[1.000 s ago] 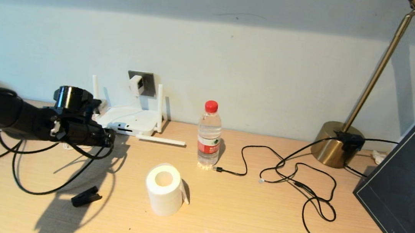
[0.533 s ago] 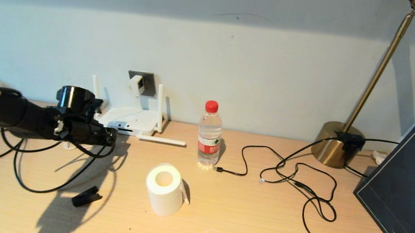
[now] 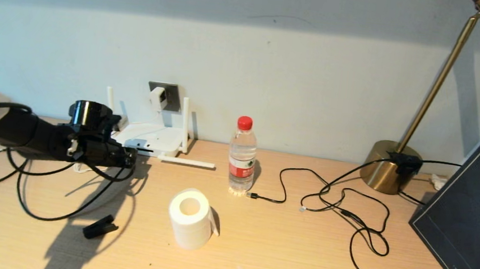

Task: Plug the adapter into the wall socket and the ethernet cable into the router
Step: Align cable and router interface, then plug cable into router interface

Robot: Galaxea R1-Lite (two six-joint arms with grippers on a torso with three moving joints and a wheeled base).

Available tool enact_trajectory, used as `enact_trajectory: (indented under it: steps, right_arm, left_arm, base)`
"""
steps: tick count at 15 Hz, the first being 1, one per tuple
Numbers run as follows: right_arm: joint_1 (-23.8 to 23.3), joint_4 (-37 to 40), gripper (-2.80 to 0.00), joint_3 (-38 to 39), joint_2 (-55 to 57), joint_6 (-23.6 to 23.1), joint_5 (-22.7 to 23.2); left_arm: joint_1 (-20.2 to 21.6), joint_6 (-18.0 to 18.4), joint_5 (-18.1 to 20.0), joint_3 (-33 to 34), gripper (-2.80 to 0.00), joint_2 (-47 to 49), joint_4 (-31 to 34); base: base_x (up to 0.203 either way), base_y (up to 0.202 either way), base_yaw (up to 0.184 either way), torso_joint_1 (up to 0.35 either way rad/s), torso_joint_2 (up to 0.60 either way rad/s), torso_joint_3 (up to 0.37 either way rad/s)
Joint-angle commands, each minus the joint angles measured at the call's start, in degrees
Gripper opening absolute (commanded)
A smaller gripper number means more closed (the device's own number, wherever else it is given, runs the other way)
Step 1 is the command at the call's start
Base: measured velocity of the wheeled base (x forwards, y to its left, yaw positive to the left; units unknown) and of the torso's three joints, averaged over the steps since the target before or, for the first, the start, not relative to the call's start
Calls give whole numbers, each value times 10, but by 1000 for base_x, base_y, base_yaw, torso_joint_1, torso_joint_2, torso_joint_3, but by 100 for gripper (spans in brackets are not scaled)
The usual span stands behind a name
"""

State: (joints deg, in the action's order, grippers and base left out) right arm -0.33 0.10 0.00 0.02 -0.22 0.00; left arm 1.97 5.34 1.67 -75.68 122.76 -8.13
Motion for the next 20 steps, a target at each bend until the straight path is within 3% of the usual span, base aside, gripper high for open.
enact_trajectory:
  steps: [1, 4, 9, 20]
  right_arm:
    - [0, 0, -280, 0, 1, 0, 0]
    - [0, 0, -280, 0, 0, 0, 0]
    - [0, 0, -280, 0, 0, 0, 0]
    - [0, 0, -280, 0, 0, 0, 0]
  left_arm:
    - [0, 1, -1, -1, -280, 0, 0]
    - [0, 4, -1, -6, -280, -1, 2]
    - [1, 54, -1, -9, -280, 2, 7]
    - [1, 56, -2, -23, -280, 11, 6]
  base:
    - [0, 0, 0, 0, 0, 0]
    - [0, 0, 0, 0, 0, 0]
    - [0, 0, 0, 0, 0, 0]
    - [0, 0, 0, 0, 0, 0]
